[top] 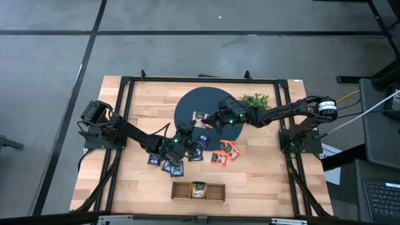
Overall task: Pick & Place Tea
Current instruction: Put the brown tea bag into the middle section of the wooden organizer
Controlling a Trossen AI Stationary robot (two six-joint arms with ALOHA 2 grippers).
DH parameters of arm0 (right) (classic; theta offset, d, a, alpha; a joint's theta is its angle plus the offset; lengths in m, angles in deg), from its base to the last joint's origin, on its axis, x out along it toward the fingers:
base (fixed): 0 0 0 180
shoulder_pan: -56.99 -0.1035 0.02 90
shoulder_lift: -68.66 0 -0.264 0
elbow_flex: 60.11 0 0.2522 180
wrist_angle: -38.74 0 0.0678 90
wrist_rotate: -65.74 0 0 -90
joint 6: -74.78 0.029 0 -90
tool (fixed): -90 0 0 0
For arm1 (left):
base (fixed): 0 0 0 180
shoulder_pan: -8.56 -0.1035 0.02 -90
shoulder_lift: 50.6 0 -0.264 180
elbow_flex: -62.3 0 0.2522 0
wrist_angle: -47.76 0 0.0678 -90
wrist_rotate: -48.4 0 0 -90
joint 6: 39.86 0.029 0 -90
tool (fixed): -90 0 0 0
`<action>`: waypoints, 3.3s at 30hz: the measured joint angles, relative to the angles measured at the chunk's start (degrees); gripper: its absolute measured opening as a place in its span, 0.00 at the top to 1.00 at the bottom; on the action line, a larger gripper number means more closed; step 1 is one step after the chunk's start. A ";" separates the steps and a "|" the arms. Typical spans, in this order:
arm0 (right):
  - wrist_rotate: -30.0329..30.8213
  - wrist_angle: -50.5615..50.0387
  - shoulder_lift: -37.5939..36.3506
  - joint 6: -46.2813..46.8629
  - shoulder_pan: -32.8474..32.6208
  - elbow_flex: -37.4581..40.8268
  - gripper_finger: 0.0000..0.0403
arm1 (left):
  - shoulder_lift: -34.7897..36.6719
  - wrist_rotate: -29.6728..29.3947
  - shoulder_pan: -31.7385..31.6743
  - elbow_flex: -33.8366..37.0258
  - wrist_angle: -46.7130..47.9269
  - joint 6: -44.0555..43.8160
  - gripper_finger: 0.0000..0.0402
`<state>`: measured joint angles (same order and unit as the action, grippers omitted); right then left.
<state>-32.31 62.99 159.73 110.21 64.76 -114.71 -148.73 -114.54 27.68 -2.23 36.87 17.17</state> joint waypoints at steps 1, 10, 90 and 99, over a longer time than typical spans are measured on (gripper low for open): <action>0.00 -0.59 0.00 -0.56 0.00 0.00 0.98 | 0.00 0.32 0.00 0.00 0.01 -2.03 0.80; 0.00 -5.63 0.00 -6.34 -0.04 0.00 0.99 | 1.31 9.30 -0.60 0.00 1.95 -25.59 0.62; -6.54 -23.62 0.00 -17.48 -7.61 0.02 0.50 | 11.98 69.48 -12.26 0.00 23.44 -77.56 0.99; -7.12 -27.99 0.00 -14.47 -7.69 0.02 0.49 | 11.98 77.95 -5.14 0.00 19.31 -82.00 0.99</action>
<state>-39.43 35.00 159.73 95.73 57.07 -114.69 -136.75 -36.59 22.54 -2.23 56.18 -64.83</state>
